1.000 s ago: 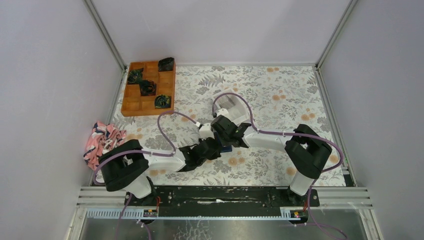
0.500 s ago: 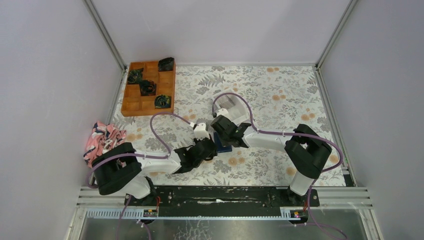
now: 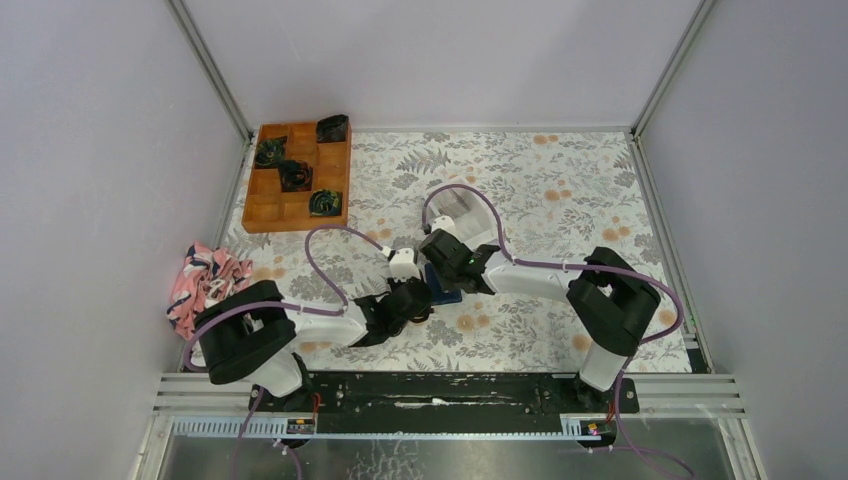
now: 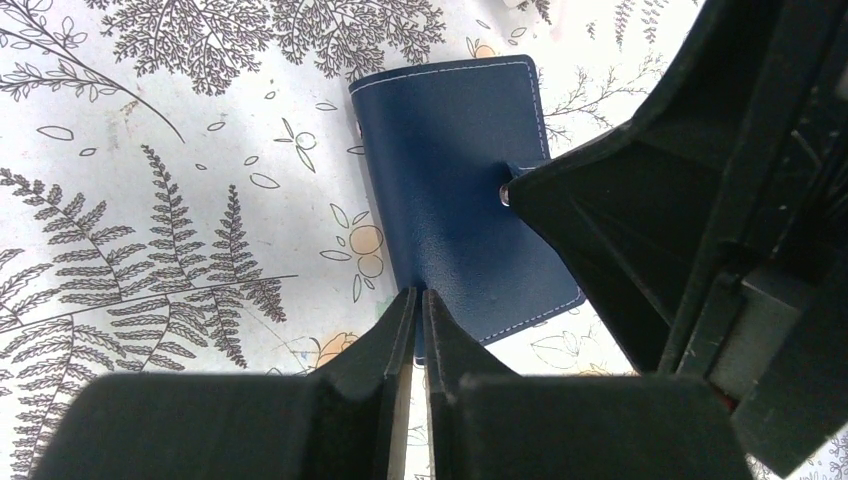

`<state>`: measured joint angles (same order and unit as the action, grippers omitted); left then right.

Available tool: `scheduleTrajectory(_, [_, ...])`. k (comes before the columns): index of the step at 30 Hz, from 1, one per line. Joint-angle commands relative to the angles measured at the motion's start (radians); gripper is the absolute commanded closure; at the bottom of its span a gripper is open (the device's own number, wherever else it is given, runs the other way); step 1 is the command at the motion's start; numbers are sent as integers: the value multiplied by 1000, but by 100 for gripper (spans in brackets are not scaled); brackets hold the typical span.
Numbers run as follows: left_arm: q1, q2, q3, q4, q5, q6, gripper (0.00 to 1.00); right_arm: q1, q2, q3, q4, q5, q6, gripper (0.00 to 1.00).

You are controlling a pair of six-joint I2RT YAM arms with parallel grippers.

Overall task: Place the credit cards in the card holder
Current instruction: Close the card holder at the center of the board.

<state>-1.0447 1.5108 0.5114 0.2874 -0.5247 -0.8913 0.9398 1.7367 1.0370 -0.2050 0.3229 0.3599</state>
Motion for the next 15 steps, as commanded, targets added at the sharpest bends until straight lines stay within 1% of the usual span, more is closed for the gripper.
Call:
scheduleTrajectory(1, [10,29,2,53,-39,28,88,11,16,43,8,-10,14,88])
scheduleTrajectory(15, [12,51,15,70,-17,35,88,12,37,65,-1,-13,16,88])
